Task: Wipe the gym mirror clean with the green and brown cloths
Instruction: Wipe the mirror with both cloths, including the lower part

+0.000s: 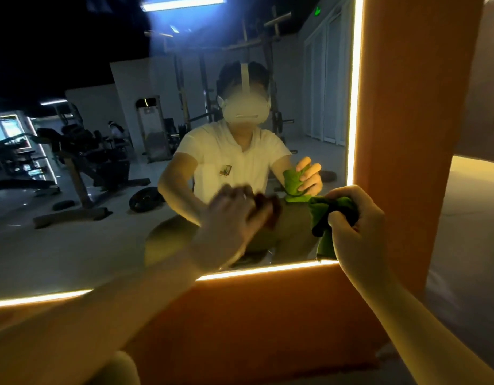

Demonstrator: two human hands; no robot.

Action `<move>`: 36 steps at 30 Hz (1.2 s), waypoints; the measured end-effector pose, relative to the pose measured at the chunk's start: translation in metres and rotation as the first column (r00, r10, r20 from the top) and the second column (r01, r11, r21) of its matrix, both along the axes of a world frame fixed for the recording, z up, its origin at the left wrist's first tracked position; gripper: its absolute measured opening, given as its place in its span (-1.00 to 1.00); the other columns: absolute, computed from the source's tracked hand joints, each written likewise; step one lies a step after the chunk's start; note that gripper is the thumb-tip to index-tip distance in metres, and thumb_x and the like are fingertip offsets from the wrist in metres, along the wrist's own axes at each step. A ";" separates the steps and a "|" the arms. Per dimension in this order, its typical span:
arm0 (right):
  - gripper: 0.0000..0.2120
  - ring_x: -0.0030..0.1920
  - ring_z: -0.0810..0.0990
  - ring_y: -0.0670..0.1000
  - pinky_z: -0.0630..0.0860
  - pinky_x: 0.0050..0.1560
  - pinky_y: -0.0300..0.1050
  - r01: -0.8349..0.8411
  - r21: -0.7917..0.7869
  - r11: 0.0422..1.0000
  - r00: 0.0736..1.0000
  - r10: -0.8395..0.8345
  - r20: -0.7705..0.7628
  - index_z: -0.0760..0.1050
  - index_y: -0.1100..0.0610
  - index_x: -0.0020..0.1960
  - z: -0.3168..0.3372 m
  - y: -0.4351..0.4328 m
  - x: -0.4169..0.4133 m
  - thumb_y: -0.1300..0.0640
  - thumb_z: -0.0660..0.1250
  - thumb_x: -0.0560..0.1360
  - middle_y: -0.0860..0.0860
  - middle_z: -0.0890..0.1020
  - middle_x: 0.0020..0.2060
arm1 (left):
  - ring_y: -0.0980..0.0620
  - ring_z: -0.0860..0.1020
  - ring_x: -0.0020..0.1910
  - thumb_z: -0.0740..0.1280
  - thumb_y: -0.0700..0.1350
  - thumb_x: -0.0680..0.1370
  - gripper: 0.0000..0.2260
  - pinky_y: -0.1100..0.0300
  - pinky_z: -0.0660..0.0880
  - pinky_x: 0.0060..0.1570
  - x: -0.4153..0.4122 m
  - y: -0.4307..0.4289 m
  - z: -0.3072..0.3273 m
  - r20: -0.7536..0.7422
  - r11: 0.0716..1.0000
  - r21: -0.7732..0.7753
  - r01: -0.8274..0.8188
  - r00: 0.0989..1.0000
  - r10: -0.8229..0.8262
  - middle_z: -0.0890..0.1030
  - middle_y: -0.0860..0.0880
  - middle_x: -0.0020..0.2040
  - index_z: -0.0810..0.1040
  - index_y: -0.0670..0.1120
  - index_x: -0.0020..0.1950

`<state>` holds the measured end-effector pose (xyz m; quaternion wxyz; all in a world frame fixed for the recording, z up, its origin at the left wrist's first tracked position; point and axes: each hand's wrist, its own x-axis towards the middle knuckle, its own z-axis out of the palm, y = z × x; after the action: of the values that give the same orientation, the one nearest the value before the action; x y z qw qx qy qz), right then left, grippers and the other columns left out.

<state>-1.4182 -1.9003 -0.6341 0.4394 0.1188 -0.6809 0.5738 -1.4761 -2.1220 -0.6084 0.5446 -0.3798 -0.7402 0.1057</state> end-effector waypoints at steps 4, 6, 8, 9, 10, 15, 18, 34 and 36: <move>-0.70 0.04 0.60 -0.11 0.61 -0.08 -0.30 0.109 -0.055 0.993 0.994 -0.110 -0.021 0.46 -0.08 0.08 0.005 0.000 0.006 0.27 0.25 0.48 0.07 0.57 0.03 | -0.19 0.43 0.18 0.34 -0.09 0.66 -0.56 -0.09 0.44 0.18 -0.038 0.008 0.061 -0.031 0.945 0.314 -0.089 0.994 0.104 0.50 -0.28 0.23 0.42 -0.16 0.53; -0.66 0.10 0.61 -0.01 0.63 -0.04 -0.29 0.170 -0.091 0.981 0.984 -0.173 -0.030 0.45 -0.05 0.15 0.010 0.003 0.009 0.36 0.30 0.54 0.11 0.56 0.11 | -0.20 0.48 0.17 0.28 -0.09 0.68 -0.60 -0.08 0.43 0.17 -0.042 0.034 0.058 -0.001 0.932 0.361 -0.040 0.999 0.043 0.53 -0.29 0.21 0.43 -0.17 0.51; -0.64 0.12 0.62 0.00 0.62 -0.04 -0.31 0.209 -0.117 0.971 0.974 -0.217 -0.060 0.45 0.05 0.22 0.015 0.007 0.013 0.43 0.31 0.55 0.10 0.56 0.12 | -0.23 0.50 0.14 0.28 -0.13 0.66 -0.60 -0.13 0.44 0.18 -0.044 0.056 0.021 0.025 0.950 0.313 0.015 0.999 -0.024 0.52 -0.28 0.19 0.44 -0.19 0.49; -0.63 0.12 0.62 -0.03 0.63 -0.03 -0.29 0.212 -0.135 0.968 0.972 -0.224 -0.078 0.45 0.07 0.23 0.017 0.009 0.014 0.43 0.32 0.55 0.08 0.56 0.12 | -0.22 0.50 0.12 0.30 -0.13 0.63 -0.57 -0.14 0.43 0.18 -0.045 0.063 0.000 0.042 0.964 0.265 0.034 0.998 -0.047 0.49 -0.25 0.17 0.44 -0.19 0.50; -0.63 0.12 0.61 -0.06 0.63 -0.03 -0.28 0.212 -0.147 0.966 0.970 -0.226 -0.085 0.44 0.06 0.23 0.018 0.012 0.014 0.43 0.33 0.55 0.05 0.55 0.12 | -0.21 0.49 0.10 0.33 -0.12 0.60 -0.53 -0.13 0.43 0.16 -0.044 0.068 -0.021 0.068 0.979 0.201 0.041 0.996 -0.056 0.47 -0.22 0.16 0.43 -0.18 0.50; -0.63 0.13 0.61 -0.09 0.62 0.02 -0.28 0.287 -0.126 0.950 0.955 -0.294 -0.039 0.47 0.01 0.23 0.017 0.018 0.020 0.36 0.38 0.54 0.02 0.58 0.14 | -0.06 0.54 0.05 0.19 -0.11 0.61 -0.59 0.04 0.53 0.04 -0.033 0.066 -0.107 0.237 0.963 -0.247 0.108 0.970 -0.048 0.56 -0.09 0.13 0.53 -0.11 0.45; -0.63 0.11 0.60 -0.13 0.58 0.00 -0.35 0.311 -0.098 0.945 0.949 -0.314 -0.025 0.48 -0.01 0.22 0.017 0.018 0.029 0.35 0.38 0.54 -0.01 0.59 0.10 | -0.05 0.56 0.05 0.34 -0.05 0.59 -0.63 0.04 0.53 0.05 -0.035 0.056 -0.089 0.187 0.912 -0.375 0.166 0.977 -0.101 0.61 -0.07 0.13 0.60 -0.07 0.38; -0.58 0.12 0.61 -0.08 0.64 0.10 -0.12 0.394 -0.116 0.912 0.919 -0.393 0.028 0.35 -0.02 0.26 0.017 0.019 0.042 0.29 0.43 0.55 -0.14 0.54 0.08 | -0.07 0.55 0.04 0.26 -0.09 0.60 -0.65 0.03 0.48 0.06 -0.032 0.118 -0.074 0.123 0.924 -0.381 0.036 0.992 0.012 0.58 -0.11 0.12 0.56 -0.13 0.36; -0.58 0.11 0.61 -0.07 0.66 0.07 -0.07 0.388 -0.092 0.917 0.921 -0.383 0.073 0.37 -0.10 0.22 0.014 0.019 0.041 0.26 0.45 0.54 -0.11 0.55 0.09 | -0.08 0.57 0.10 0.20 -0.09 0.60 -0.64 0.01 0.49 0.15 -0.024 0.103 -0.081 0.272 0.912 -0.400 0.092 0.962 0.022 0.60 -0.10 0.17 0.59 -0.10 0.35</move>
<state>-1.3775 -1.8817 -0.6203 0.5309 -0.0563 -0.6715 0.5139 -1.5004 -2.0192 -0.6896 0.3486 -0.5095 -0.7621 0.1952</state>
